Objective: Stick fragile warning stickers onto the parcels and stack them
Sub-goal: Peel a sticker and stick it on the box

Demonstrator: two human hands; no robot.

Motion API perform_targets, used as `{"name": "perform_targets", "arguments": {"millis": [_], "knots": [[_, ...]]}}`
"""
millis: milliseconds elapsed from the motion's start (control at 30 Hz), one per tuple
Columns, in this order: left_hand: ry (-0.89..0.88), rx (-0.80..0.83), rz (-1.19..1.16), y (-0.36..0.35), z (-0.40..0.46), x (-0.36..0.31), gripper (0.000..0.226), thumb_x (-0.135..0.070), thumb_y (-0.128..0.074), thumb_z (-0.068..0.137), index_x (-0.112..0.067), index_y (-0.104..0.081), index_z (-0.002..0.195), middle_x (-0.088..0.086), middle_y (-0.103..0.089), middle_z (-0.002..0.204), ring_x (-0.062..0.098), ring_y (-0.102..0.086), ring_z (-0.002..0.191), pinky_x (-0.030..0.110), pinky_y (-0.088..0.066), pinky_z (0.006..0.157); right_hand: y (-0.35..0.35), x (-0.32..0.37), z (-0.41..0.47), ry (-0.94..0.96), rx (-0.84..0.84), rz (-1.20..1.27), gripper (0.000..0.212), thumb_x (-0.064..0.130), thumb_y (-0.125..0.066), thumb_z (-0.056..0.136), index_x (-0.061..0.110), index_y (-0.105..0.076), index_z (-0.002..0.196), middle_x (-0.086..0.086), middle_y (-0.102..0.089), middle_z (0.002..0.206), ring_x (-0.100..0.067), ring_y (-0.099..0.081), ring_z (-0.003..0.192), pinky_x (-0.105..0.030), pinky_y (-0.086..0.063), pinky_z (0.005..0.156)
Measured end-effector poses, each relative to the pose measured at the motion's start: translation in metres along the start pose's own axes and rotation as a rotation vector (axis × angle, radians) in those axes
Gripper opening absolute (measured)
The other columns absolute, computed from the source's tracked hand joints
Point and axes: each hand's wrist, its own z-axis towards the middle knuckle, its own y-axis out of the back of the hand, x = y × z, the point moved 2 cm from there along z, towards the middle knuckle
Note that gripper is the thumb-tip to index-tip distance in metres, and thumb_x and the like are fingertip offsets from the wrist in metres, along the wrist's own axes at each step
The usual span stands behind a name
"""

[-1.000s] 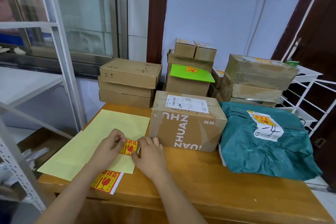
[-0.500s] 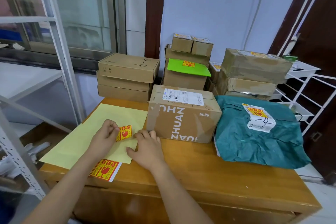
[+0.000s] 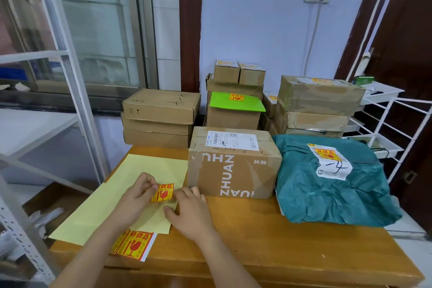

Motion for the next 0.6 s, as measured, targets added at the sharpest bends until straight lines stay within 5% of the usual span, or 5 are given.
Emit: {"name": "perform_targets", "arguments": {"millis": [300,433,600], "knots": [[-0.101,-0.095,-0.23,-0.011,-0.008,-0.044,0.009,-0.01,-0.047,0.097,-0.004,-0.051,0.091,0.004,-0.065,0.097,0.006,-0.062,0.091,0.012,-0.047,0.073,0.023,-0.002,-0.013,-0.138,-0.194,0.53,0.012,0.037,-0.054,0.094,0.027,-0.056,0.1,0.015,-0.056,0.101,-0.003,-0.052,0.098,-0.018,-0.044,0.081],[-0.156,-0.09,-0.313,-0.023,-0.011,-0.068,0.01,-0.006,-0.047,0.096,-0.004,-0.053,0.089,0.009,-0.064,0.097,0.003,-0.061,0.086,0.009,-0.047,0.074,0.05,0.002,-0.01,-0.11,-0.311,0.689,0.03,0.053,-0.051,0.086,0.025,-0.059,0.094,0.009,-0.06,0.092,-0.006,-0.055,0.085,-0.024,-0.046,0.075],[-0.231,-0.079,-0.415,-0.037,-0.012,-0.097,0.009,-0.006,-0.048,0.096,-0.009,-0.053,0.089,0.009,-0.063,0.097,0.006,-0.061,0.088,0.014,-0.049,0.075,0.099,0.004,-0.014,-0.025,-0.432,0.764,0.032,0.052,-0.04,0.084,0.024,-0.056,0.083,0.008,-0.058,0.078,-0.002,-0.052,0.074,-0.015,-0.037,0.067]]}}
